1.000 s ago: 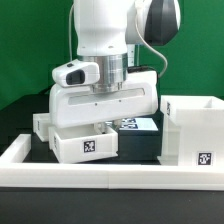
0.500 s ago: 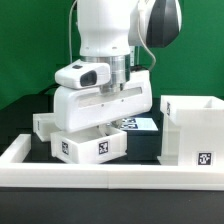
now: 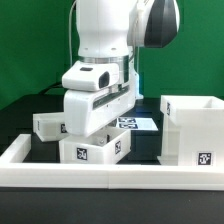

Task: Assemble drawer

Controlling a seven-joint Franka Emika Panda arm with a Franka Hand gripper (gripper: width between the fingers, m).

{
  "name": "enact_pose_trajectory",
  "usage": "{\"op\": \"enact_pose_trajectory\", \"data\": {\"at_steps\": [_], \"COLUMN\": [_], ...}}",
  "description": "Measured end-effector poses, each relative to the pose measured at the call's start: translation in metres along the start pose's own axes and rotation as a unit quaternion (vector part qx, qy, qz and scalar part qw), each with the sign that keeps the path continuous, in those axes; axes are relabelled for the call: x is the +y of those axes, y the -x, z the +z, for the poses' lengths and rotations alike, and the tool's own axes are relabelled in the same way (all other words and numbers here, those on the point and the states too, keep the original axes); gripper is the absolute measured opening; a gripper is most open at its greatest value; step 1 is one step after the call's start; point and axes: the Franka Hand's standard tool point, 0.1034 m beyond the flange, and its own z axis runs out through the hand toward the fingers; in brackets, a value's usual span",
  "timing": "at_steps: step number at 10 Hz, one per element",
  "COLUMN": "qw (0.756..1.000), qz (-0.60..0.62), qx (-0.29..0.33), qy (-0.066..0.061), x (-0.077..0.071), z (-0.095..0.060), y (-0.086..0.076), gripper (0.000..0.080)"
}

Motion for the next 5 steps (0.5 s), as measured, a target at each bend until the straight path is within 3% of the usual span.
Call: {"op": "enact_pose_trajectory", "data": {"at_steps": [3, 5], "qw": [0.99, 0.988], "qz": [-0.14, -0.154], "qx": [-0.02, -0.021], "qy": [0.005, 0.003], "x": [0.0028, 0.0029], "z": [-0.0015, -0.001], "y": [-0.0059, -0.0029], "gripper": [0.0041, 0.0041]}}
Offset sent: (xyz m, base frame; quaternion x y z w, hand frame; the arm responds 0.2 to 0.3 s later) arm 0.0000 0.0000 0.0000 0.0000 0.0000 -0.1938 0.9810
